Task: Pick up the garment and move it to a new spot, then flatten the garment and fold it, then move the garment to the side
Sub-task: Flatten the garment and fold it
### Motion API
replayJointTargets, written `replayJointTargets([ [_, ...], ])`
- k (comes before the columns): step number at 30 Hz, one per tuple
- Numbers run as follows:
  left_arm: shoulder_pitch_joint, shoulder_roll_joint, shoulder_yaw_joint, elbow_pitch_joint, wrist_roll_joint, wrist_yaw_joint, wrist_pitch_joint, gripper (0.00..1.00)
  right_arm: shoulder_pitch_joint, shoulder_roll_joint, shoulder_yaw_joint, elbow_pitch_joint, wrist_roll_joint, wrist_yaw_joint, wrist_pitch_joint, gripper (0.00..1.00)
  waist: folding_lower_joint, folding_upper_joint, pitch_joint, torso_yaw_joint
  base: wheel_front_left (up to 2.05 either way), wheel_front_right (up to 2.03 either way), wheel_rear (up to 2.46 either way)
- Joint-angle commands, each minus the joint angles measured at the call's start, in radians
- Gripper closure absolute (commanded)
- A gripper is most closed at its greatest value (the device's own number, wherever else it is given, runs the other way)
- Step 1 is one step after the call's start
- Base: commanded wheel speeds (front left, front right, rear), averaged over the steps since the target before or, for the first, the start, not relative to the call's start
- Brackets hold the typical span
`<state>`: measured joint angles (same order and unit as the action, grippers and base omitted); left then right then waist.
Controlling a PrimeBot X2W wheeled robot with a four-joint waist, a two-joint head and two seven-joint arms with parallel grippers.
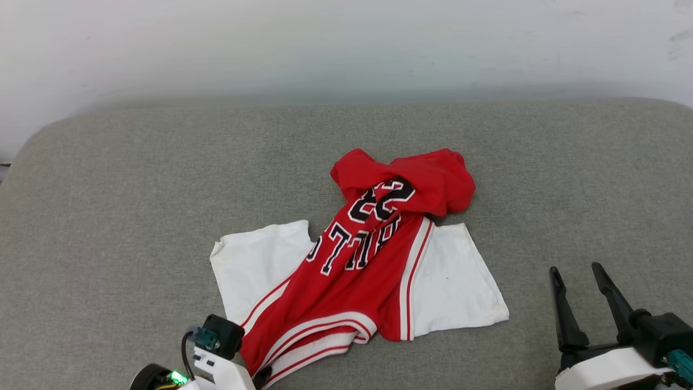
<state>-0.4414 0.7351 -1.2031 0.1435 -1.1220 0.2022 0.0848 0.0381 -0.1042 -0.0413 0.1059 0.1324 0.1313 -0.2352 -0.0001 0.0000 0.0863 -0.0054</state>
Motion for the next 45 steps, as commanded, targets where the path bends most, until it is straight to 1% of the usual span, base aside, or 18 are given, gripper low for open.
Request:
replayJointTargets([
  [1, 0.020, -0.014, -0.008, 0.034, 0.001, -0.008, 0.000, 1.00, 0.008, -0.006, -0.001, 0.003, 0.001, -0.001, 0.004, 0.00, 0.0001, 0.0000, 0.000, -0.003, 0.00, 0.00, 0.00],
  [6, 0.054, -0.070, -0.015, 0.114, -0.024, -0.045, -0.022, 1.00, 0.015, -0.010, -0.004, 0.008, 0.002, -0.001, 0.015, 0.00, 0.0001, 0.0000, -0.014, -0.003, 0.00, 0.00, 0.00],
  [7, 0.052, -0.078, -0.011, 0.124, -0.018, -0.042, -0.036, 1.00, 0.018, -0.011, -0.005, 0.008, 0.002, -0.001, 0.018, 0.00, 0.0001, 0.0000, -0.019, -0.001, 0.00, 0.00, 0.00],
  [8, 0.048, -0.082, -0.005, 0.135, -0.010, -0.035, -0.054, 0.72, 0.018, -0.012, -0.006, 0.007, 0.003, -0.001, 0.022, 0.00, 0.0001, 0.0000, -0.026, 0.000, 0.00, 0.00, 0.00],
  [9, 0.046, -0.084, 0.002, 0.140, -0.002, -0.026, -0.075, 0.00, 0.020, -0.014, -0.004, 0.006, 0.003, -0.001, 0.026, 0.00, 0.0001, 0.0000, -0.033, 0.001, 0.00, 0.00, 0.00],
  [11, 0.046, -0.091, 0.020, 0.140, 0.004, -0.011, -0.117, 0.00, 0.021, -0.020, -0.002, 0.000, 0.005, -0.001, 0.035, 0.00, 0.0001, 0.0000, -0.046, 0.004, 0.00, 0.00, 0.00],
  [14, 0.041, -0.086, 0.037, 0.121, 0.030, 0.026, -0.173, 0.00, 0.016, -0.034, 0.000, -0.013, 0.007, -0.001, 0.046, 0.00, 0.0001, 0.0000, -0.065, 0.011, 0.00, 0.00, 0.00],
  [22, 0.044, -0.022, 0.079, -0.034, 0.104, 0.170, -0.270, 0.00, -0.035, -0.103, 0.007, -0.081, 0.014, -0.001, 0.103, 0.00, 0.0001, 0.0000, -0.095, 0.034, 0.00, 0.00, 0.00],
  [27, 0.065, 0.014, 0.122, -0.121, 0.129, 0.256, -0.311, 0.00, -0.081, -0.167, 0.020, -0.128, 0.025, -0.001, 0.157, 0.00, 0.0001, 0.0000, -0.099, 0.048, 0.00, 0.00, 0.00],
  [31, 0.085, 0.028, 0.177, -0.159, 0.167, 0.324, -0.340, 0.00, -0.123, -0.229, 0.053, -0.158, 0.045, -0.001, 0.217, 0.00, 0.0001, 0.0000, -0.096, 0.057, 0.00, 0.00, 0.00],
  [32, 0.093, 0.025, 0.198, -0.167, 0.179, 0.342, -0.346, 0.00, -0.134, -0.249, 0.071, -0.162, 0.051, -0.001, 0.240, 0.00, 0.0001, 0.0000, -0.094, 0.059, 0.00, 0.00, 0.00],
  [33, 0.093, 0.025, 0.198, -0.167, 0.179, 0.342, -0.346, 0.00, -0.134, -0.249, 0.071, -0.162, 0.051, -0.001, 0.240, 0.00, 0.0001, 0.0000, -0.094, 0.059, 0.00, 0.00, 0.00],
  [35, 0.110, 0.017, 0.239, -0.178, 0.214, 0.375, -0.350, 0.00, -0.162, -0.293, 0.109, -0.169, 0.072, -0.001, 0.296, 0.00, 0.0001, 0.0000, -0.088, 0.063, 0.00, 0.00, 0.00],
  [38, 0.144, -0.015, 0.334, -0.210, 0.305, 0.418, -0.352, 0.00, -0.200, -0.357, 0.180, -0.169, 0.126, -0.001, 0.404, 0.00, 0.0001, 0.0000, -0.076, 0.069, 0.00, 0.00, 0.00],
  [40, 0.179, -0.040, 0.400, -0.225, 0.370, 0.436, -0.351, 0.00, -0.224, -0.399, 0.229, -0.162, 0.169, -0.001, 0.479, 0.00, 0.0001, 0.0000, -0.066, 0.073, 0.00, 0.00, 0.00],
  [43, 0.233, -0.086, 0.496, -0.241, 0.455, 0.441, -0.351, 0.00, -0.260, -0.458, 0.306, -0.149, 0.227, -0.001, 0.585, 0.00, 0.0001, 0.0000, -0.050, 0.081, 0.00, 0.00, 0.00],
  [45, 0.271, -0.121, 0.552, -0.247, 0.509, 0.433, -0.351, 0.00, -0.278, -0.491, 0.362, -0.132, 0.261, -0.001, 0.654, 0.00, 0.0001, 0.0000, -0.039, 0.087, 0.00, 0.00, 0.00],
])
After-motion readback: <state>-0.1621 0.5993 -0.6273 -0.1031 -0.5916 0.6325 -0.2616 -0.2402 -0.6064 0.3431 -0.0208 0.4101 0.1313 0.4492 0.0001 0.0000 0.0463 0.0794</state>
